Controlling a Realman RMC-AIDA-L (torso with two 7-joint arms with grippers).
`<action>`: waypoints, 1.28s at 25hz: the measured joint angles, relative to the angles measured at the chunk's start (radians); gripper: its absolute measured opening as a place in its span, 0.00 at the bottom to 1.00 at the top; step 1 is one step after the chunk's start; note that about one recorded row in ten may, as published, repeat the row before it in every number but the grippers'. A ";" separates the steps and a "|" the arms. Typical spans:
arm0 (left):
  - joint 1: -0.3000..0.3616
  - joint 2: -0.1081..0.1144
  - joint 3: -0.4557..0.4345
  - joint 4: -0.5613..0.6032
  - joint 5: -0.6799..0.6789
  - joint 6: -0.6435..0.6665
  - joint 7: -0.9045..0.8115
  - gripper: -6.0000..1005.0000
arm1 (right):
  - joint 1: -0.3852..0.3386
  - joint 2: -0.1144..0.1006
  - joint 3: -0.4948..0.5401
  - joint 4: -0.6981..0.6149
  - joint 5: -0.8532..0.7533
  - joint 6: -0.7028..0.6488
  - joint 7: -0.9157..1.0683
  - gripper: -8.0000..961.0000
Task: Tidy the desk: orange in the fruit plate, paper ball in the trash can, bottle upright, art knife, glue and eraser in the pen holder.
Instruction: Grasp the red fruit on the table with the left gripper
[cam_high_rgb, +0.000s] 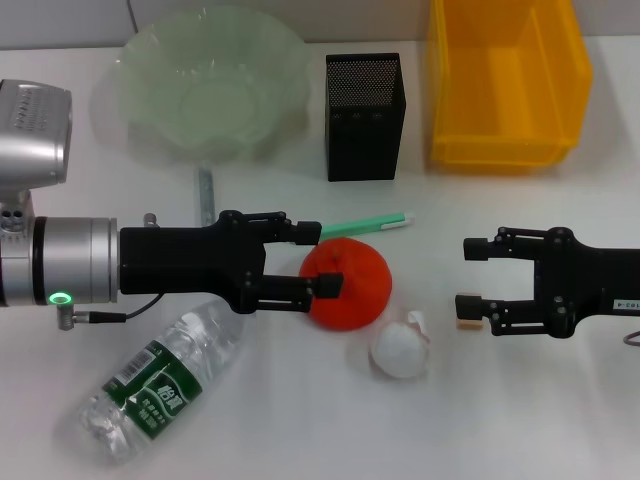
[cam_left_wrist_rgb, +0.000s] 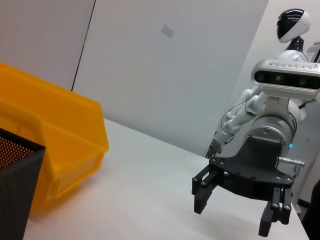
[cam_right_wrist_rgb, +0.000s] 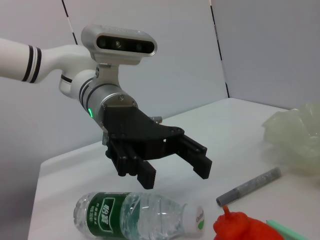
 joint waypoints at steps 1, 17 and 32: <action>0.000 0.000 0.000 0.000 0.000 0.000 0.000 0.77 | 0.000 0.000 0.000 0.000 0.000 0.000 0.000 0.80; -0.006 -0.007 0.010 -0.005 -0.001 -0.087 0.049 0.74 | 0.002 -0.010 0.008 -0.013 -0.002 -0.009 0.021 0.80; -0.077 -0.015 0.218 -0.023 -0.010 -0.316 0.038 0.72 | -0.003 -0.016 0.009 -0.017 -0.005 -0.002 0.034 0.80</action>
